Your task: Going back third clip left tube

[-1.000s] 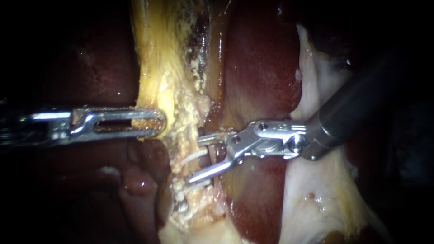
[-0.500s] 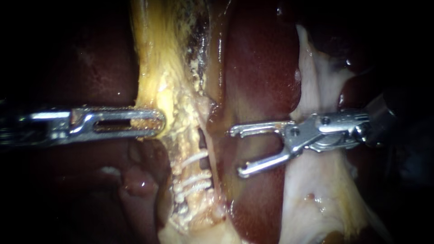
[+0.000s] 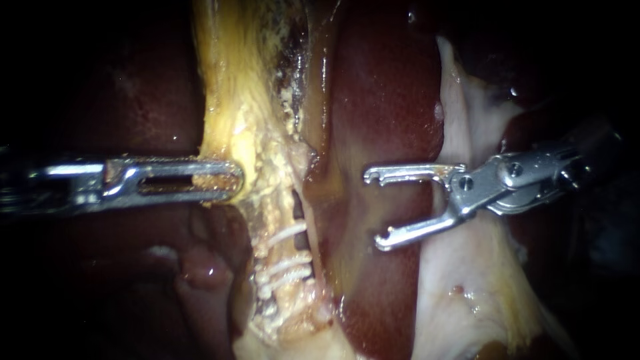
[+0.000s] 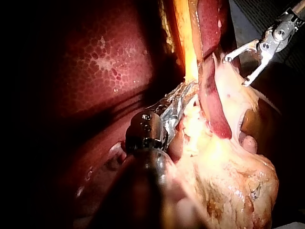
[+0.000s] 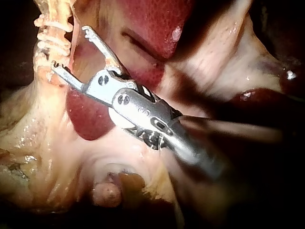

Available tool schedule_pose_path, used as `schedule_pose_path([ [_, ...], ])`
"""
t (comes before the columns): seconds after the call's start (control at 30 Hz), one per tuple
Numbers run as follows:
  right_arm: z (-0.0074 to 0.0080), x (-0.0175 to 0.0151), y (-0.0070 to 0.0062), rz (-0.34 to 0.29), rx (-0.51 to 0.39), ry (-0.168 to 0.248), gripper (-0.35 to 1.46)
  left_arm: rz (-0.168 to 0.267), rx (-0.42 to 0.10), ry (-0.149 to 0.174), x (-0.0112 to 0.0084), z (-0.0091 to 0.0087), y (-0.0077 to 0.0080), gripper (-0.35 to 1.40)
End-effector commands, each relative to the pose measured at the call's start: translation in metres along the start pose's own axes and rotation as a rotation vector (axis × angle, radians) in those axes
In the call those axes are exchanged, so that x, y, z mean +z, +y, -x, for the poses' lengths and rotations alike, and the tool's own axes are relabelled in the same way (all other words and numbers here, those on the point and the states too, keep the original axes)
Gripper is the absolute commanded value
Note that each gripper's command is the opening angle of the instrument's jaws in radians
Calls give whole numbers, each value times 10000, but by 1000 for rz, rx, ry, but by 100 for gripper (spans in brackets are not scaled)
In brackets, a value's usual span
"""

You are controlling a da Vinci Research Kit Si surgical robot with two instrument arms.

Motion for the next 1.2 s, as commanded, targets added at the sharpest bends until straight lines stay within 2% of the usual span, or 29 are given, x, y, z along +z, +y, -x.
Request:
schedule_pose_path([
  [0.03, -1, 0, -1, 0, 1, 2, 60, 0, 0, 0, 1, 0, 0, -35],
  [0.2, -1, -1, -2, 0, 1, 2, 60, 3, 5, -8, 15, -4, 10, -35],
  [0.43, -1, -3, -3, 0, -5, 1, 60, 19, 1, 10, 47, -7, 33, -35],
  [0.67, -1, -3, -4, 0, -5, 4, 60, 12, -1, 22, 70, -5, 30, -35],
  [1.2, -4, -3, -4, 2, -9, 10, 60, 8, -1, 25, 71, -5, 27, -35],
])
